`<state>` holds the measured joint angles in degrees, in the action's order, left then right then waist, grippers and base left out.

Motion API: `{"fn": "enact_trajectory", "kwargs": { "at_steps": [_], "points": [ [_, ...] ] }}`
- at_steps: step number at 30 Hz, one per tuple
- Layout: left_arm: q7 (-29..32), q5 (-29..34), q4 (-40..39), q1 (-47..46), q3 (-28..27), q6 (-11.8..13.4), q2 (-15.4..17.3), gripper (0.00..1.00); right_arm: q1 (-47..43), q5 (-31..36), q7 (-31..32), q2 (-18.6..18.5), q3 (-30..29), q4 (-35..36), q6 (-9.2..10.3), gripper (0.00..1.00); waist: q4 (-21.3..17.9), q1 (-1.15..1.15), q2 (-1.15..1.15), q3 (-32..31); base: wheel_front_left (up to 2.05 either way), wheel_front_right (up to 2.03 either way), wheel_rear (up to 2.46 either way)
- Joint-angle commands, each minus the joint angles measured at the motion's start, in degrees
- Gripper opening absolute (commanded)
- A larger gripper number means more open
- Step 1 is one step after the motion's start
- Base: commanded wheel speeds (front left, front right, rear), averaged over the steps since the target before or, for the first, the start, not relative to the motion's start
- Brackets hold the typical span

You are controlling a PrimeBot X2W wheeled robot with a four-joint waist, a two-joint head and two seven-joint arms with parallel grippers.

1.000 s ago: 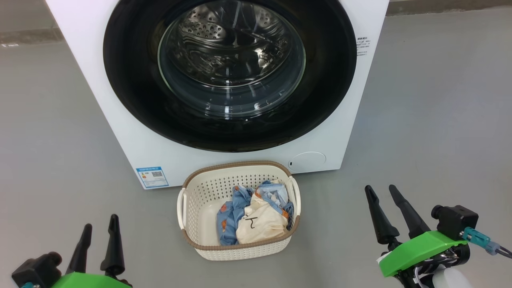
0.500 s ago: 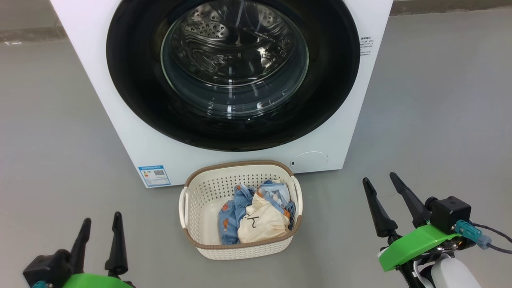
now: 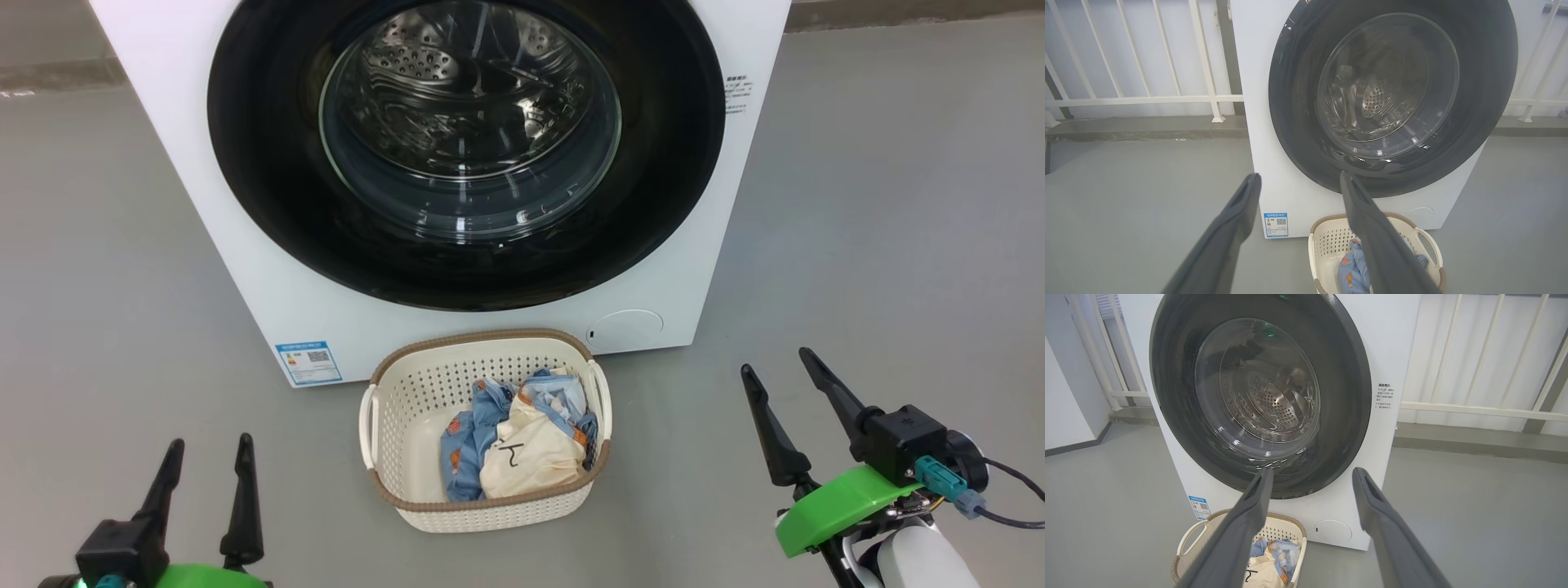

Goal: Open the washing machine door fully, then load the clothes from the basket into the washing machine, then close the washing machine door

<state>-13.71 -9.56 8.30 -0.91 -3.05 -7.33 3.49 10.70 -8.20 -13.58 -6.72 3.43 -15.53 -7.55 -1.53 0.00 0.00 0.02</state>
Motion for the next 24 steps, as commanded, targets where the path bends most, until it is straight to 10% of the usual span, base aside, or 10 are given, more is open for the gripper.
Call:
{"fn": "enact_trajectory", "kwargs": {
  "at_steps": [1, 24],
  "points": [
    [-0.71, 1.87, -1.25, -1.05, -2.04, -0.15, 0.85, 1.0, 2.46, 1.95, -0.84, 0.09, 0.94, 1.48, 0.06, 1.0, -0.05, 0.0, 0.0, 0.0, 0.0, 0.0, 0.0],
    [-1.29, 4.2, 1.84, -1.67, -4.48, 1.08, -0.16, 1.0, 1.75, 6.17, -1.41, 3.25, -4.86, 0.65, 0.06, 1.0, -0.13, 0.0, 0.0, -0.08, 0.0, 0.0, 0.0]
  ]
}}
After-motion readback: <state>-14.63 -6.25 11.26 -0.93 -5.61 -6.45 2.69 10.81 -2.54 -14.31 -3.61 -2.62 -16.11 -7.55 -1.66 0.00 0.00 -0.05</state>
